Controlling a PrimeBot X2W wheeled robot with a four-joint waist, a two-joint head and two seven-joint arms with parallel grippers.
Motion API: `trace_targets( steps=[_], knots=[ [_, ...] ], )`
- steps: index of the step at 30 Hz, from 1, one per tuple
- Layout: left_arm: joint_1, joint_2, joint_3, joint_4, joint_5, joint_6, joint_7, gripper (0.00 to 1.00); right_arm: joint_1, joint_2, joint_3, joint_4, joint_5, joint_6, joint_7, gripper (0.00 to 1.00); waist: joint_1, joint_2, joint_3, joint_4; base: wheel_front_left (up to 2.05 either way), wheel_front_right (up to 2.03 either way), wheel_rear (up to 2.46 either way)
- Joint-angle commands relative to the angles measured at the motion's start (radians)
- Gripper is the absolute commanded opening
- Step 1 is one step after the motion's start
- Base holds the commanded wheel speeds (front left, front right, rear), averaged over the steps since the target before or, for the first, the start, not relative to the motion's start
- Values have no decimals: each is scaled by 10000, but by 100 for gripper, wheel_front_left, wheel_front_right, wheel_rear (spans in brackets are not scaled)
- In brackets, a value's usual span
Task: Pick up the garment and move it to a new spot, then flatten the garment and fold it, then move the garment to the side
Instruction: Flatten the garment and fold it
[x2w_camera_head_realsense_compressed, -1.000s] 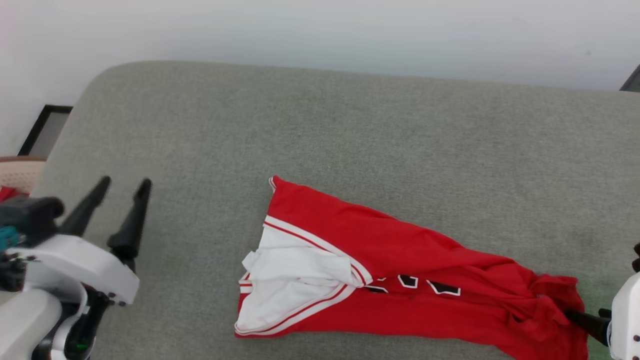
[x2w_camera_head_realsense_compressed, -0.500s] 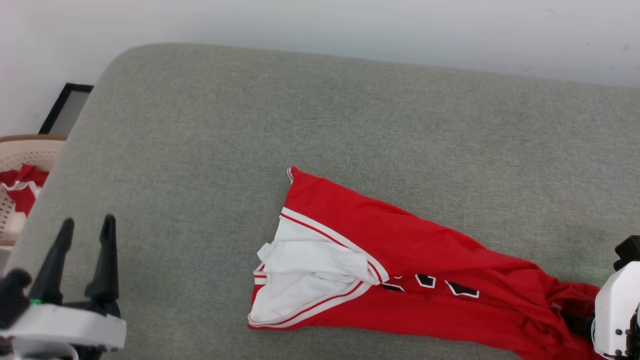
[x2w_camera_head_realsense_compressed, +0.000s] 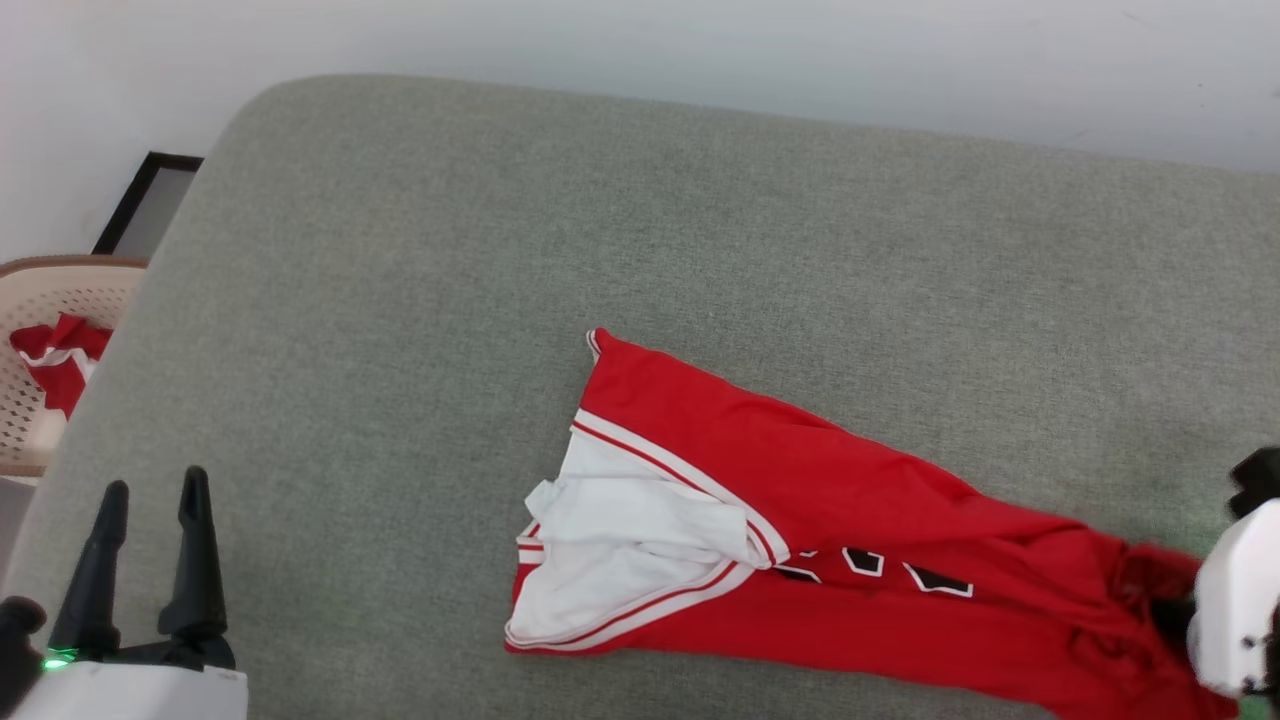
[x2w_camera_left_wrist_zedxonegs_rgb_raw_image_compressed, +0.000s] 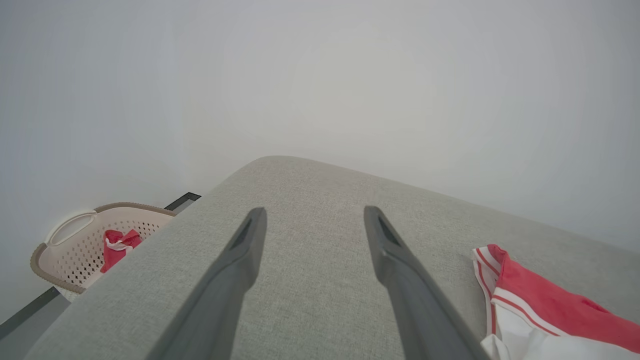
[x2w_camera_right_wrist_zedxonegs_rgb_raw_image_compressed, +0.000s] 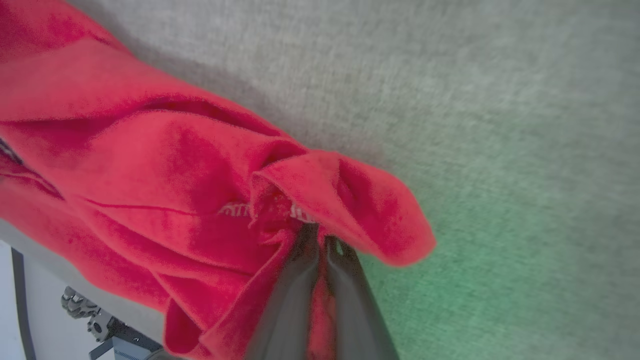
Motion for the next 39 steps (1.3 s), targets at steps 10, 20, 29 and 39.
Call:
trace_targets(
  steps=[10,20,29,39],
  knots=[
    [60,-637,526,90,543,-457,-1,100,-658,-958,-676,670,-268,-22,-386,0,0,0,-65,-214,0,0,0],
    [21,-773,607,333,749,-581,-2,100,-1364,-1702,-914,1838,-1140,-22,-774,0,0,0,-188,-511,0,0,0],
    [251,-952,691,351,713,-590,-1,100,-1434,-1463,-354,860,81,-21,-478,0,0,0,-462,-626,0,0,0],
    [280,-1059,533,293,533,-594,-1,100,-1039,157,152,-1401,799,-19,533,0,0,0,-588,-352,0,0,0]
  ],
)
